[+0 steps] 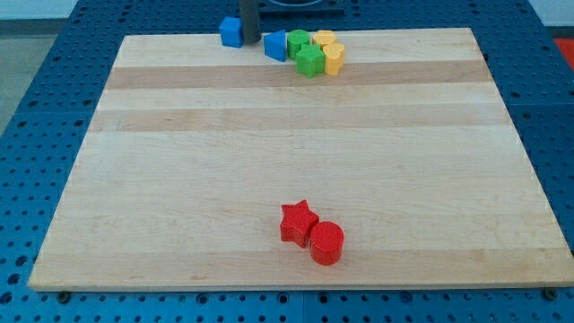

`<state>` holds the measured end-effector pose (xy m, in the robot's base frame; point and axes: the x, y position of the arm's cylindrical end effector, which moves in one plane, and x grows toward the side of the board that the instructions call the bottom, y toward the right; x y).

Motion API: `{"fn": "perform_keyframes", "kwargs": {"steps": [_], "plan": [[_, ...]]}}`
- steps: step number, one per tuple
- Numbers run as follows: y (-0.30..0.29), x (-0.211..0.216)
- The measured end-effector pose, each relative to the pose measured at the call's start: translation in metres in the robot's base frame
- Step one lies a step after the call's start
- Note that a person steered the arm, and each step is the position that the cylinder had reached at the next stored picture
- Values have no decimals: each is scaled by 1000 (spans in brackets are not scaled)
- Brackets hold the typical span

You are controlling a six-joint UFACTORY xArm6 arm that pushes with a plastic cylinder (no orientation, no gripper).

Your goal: Push the blue cube towards top left

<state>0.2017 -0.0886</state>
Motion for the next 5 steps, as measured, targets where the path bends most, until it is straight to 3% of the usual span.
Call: {"fn": "perform_keyframes", "kwargs": {"steps": [5], "plan": [[-2, -9]]}}
